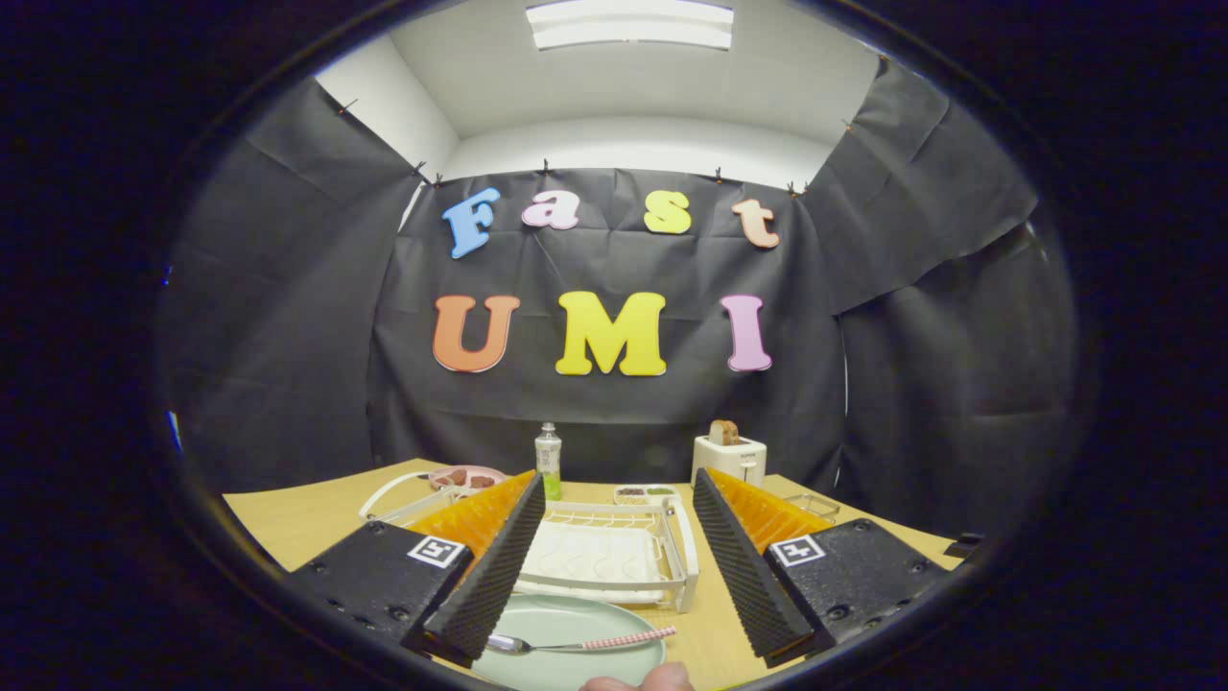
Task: Take the plate from the dish rack, then take the spoon from the basket and place it into the plate.
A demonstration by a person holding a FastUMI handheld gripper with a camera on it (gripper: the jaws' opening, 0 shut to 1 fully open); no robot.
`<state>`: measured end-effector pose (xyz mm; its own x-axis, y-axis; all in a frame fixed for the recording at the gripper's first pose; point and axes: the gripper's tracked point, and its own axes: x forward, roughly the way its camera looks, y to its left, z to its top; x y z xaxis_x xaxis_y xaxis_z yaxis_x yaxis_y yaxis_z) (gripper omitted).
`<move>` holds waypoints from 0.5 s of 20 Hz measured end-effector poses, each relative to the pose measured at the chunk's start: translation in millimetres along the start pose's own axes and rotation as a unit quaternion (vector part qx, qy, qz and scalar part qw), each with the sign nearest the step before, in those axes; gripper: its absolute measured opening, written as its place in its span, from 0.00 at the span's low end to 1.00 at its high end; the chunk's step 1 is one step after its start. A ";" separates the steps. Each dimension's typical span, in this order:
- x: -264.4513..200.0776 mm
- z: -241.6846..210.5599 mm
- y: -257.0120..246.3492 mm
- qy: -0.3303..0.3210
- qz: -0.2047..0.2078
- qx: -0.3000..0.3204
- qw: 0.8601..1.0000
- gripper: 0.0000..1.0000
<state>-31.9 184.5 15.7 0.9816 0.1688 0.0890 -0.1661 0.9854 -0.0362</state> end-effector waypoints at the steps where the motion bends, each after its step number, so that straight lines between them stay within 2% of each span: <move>1: -1.9 1.4 0.2 -0.002 -0.003 -0.009 1.000 1.00; 5: -8.6 4.9 21.5 -0.002 0.012 -0.010 1.000 1.00; 10: -11.2 9.2 27.3 0.000 0.010 0.000 1.000 1.00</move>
<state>-48.4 209.7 22.8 0.9782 0.1880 0.0877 -0.1853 0.9819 -0.0381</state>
